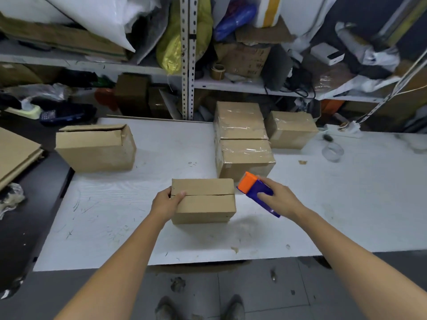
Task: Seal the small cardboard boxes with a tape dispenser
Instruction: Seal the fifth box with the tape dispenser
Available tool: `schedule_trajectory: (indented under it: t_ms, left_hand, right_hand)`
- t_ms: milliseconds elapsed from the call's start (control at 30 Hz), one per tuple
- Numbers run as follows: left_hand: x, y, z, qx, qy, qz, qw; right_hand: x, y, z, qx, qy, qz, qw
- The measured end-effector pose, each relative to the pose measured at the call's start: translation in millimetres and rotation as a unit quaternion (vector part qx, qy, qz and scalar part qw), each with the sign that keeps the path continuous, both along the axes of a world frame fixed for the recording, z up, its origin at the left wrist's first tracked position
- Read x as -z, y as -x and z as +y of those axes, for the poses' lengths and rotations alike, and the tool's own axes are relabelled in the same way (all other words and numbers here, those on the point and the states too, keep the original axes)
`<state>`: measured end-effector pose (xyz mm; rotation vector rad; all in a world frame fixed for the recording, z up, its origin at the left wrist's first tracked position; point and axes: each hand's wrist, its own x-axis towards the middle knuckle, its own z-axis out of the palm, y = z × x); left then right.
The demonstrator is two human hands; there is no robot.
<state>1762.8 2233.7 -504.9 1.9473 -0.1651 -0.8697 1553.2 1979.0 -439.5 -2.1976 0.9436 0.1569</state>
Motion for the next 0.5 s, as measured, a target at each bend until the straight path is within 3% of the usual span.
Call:
schedule_trajectory:
  t_ms: [100,200,500]
  left_hand:
    - [-5.7,-0.1,-2.5,0.007,-0.013,-0.007,1.000]
    - [-11.2,-0.1,-3.4,0.012,-0.028,-0.016,0.999]
    - [-19.5,-7.0,1.8,0.032,-0.036,-0.009,0.999]
  right_hand:
    - [-49.2,-26.7,16.8,-0.036,-0.021,-0.029,0.999]
    - [-71.0,-60.4,34.0,-0.113,-0.008,0.004,0.994]
    - [-49.4,-139.1,57.2,-0.253,-0.051,0.095,0.961]
